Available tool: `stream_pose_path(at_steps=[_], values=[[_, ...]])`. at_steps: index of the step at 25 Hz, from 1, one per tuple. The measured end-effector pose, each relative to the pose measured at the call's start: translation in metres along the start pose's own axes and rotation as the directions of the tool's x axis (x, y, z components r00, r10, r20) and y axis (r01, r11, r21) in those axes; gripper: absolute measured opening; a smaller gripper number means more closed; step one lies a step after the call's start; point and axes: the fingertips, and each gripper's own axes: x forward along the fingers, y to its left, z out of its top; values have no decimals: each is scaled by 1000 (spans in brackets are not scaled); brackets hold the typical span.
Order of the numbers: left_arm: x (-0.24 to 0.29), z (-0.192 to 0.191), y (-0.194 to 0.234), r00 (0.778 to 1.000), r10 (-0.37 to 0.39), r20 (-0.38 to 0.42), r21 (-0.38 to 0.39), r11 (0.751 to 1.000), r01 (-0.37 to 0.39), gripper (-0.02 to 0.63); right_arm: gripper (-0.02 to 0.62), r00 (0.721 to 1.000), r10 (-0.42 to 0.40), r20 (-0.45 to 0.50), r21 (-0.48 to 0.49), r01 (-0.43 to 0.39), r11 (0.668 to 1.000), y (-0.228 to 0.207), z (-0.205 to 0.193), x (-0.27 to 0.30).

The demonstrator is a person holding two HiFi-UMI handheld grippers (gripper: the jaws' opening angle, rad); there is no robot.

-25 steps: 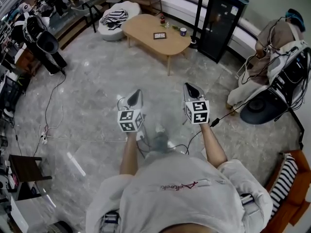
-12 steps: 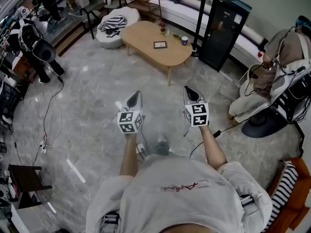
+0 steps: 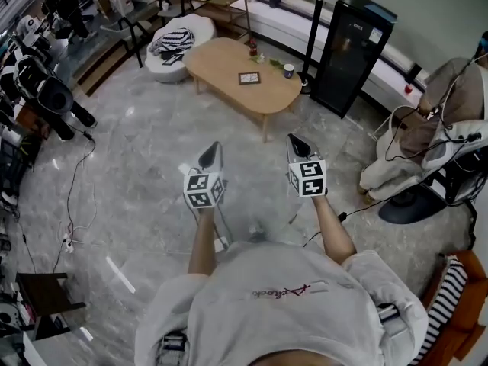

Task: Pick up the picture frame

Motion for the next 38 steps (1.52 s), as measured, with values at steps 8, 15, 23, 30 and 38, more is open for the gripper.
stream_pose_path(at_steps=[8,15,23,30,38], values=[[51,20,44,1000,-9,5,19,1000,9,0,6,1000,-4,6,-5,4,1000,-7,22,67],[93,27,90,1000,-12,-4,25,1000,12,0,6,1000,-14,0,-14,14,1000,-8,33,128],[127,27,129,1000,-5,-18,23,1000,5,0,6,999,-37,-11,-18,37,999,-13,35,174],[138,22,129,999,-27,-32,17,999,28,0,6,998,-64,-25,-5,64,998,-19,26,177],[143,15,120,998,-53,-43,11,999,53,0,6,995,-87,-44,9,87,996,-25,14,169]])
